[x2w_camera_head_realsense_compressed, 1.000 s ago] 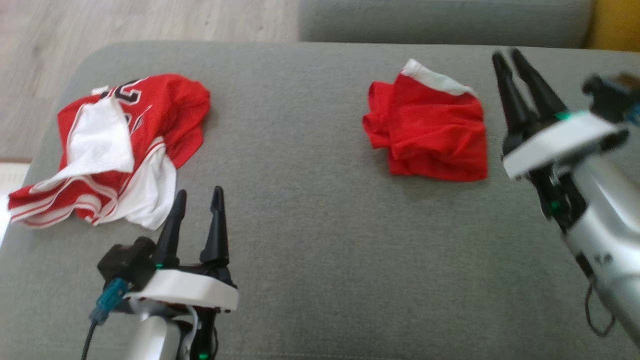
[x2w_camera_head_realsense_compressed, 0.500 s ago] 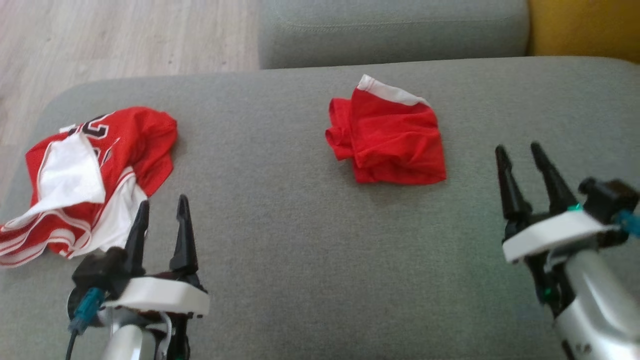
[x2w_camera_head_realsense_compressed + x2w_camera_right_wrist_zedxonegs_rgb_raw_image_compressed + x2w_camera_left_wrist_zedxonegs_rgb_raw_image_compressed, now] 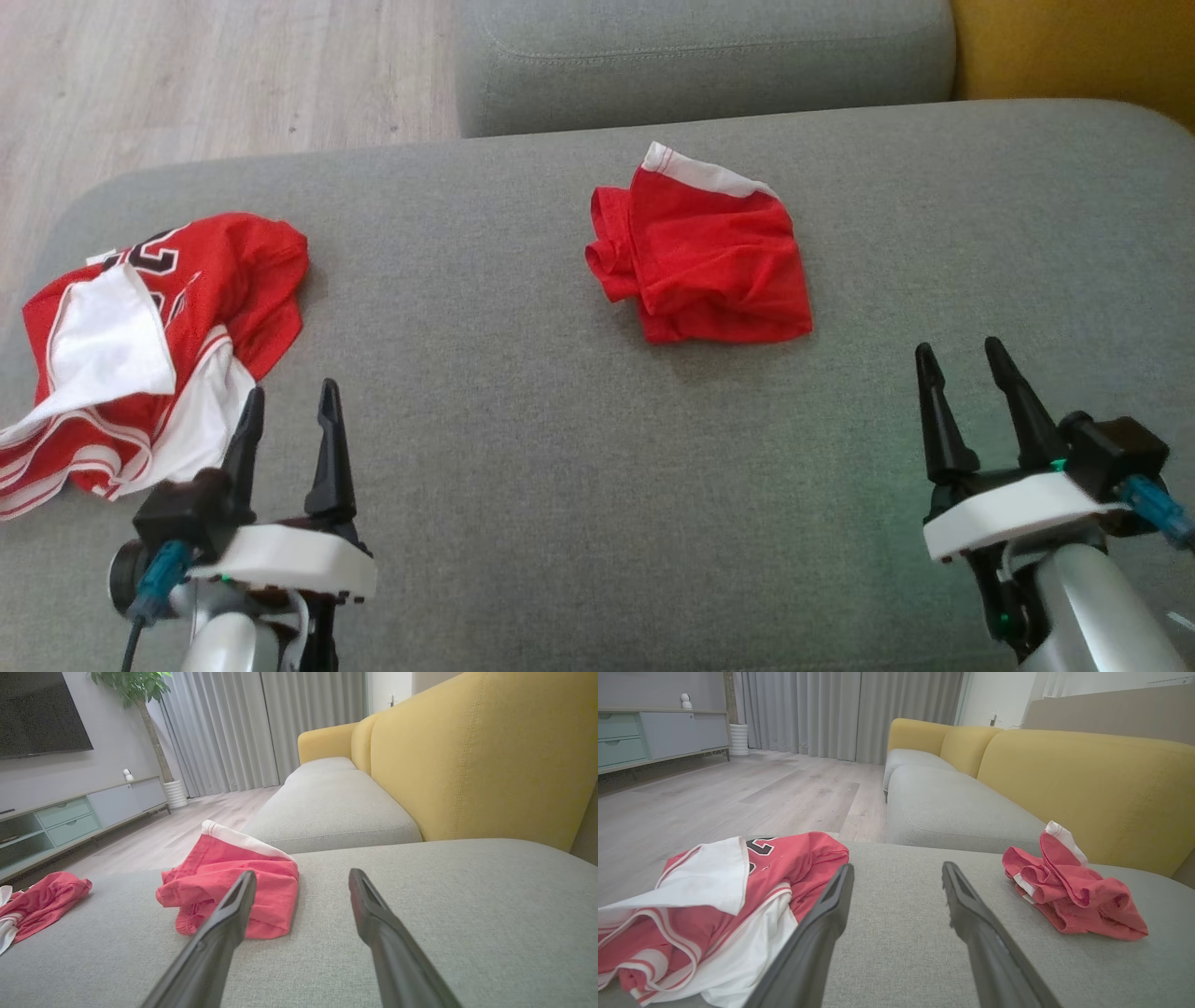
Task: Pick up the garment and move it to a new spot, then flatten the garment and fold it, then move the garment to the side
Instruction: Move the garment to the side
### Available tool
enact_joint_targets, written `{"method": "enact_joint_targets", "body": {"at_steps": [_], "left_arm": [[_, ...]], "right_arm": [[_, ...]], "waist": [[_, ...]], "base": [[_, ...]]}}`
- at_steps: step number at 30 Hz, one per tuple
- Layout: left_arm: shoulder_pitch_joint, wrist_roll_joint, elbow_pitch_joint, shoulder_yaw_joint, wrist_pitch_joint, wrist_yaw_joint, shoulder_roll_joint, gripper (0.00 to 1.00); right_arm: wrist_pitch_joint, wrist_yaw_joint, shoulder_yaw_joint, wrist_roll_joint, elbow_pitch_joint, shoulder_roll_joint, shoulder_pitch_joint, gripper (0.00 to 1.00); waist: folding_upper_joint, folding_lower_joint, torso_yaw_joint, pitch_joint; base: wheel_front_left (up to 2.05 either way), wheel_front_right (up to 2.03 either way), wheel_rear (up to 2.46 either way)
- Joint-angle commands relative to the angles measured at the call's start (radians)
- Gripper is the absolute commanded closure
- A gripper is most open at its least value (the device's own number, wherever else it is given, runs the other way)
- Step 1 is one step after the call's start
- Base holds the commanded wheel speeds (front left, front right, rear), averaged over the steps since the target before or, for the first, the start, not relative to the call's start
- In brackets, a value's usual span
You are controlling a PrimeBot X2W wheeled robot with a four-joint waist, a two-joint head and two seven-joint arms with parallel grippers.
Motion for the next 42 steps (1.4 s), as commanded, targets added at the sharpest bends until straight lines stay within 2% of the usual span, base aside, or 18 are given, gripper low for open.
{"method": "enact_joint_targets", "body": {"at_steps": [1,15,22,27,31,36,37,42], "left_arm": [[-0.039,0.009,-0.032,0.024,-0.006,-0.007,0.005,0.0],[-0.051,0.038,-0.021,0.008,-0.006,-0.002,0.005,0.0],[-0.076,0.024,-0.028,-0.016,-0.006,0.004,0.005,0.0],[-0.108,-0.021,-0.039,-0.061,-0.006,0.014,0.005,0.0],[-0.132,-0.046,-0.041,-0.091,-0.006,0.021,0.005,0.0],[-0.153,-0.075,-0.047,-0.115,-0.006,0.033,0.005,0.0],[-0.161,-0.086,-0.049,-0.123,-0.006,0.036,0.005,0.0],[-0.172,-0.099,-0.056,-0.141,-0.006,0.047,0.005,0.0]], "right_arm": [[0.0,0.007,0.01,-0.012,-0.039,0.003,-0.018,0.0],[0.055,0.007,-0.009,-0.017,-0.058,0.018,-0.023,0.0],[0.207,0.007,-0.007,-0.003,-0.013,-0.014,-0.18,0.0],[0.352,0.007,-0.015,0.013,0.109,-0.047,-0.348,0.0],[0.437,0.007,-0.004,0.073,0.221,-0.061,-0.47,0.0],[0.512,0.007,0.012,0.141,0.366,-0.093,-0.607,0.0],[0.543,0.007,0.014,0.156,0.433,-0.101,-0.653,0.0],[0.613,0.007,0.014,0.157,0.604,-0.123,-0.743,0.0]], "waist": [[0.0,0.0,0.0,0.003],[0.0,0.0,0.012,0.02],[0.0,0.0,0.038,0.072],[0.0,0.0,0.09,0.124],[0.0,0.0,0.145,0.165],[0.0,0.0,0.208,0.212],[0.0,0.0,0.229,0.226],[0.0,0.0,0.271,0.25]], "base": [[0.0,0.0,0.0],[0.0,0.0,0.0],[0.0,0.0,0.0],[0.0,0.0,0.0],[0.0,0.0,0.0],[0.0,0.0,0.0],[0.0,0.0,0.0],[0.0,0.0,0.0]]}}
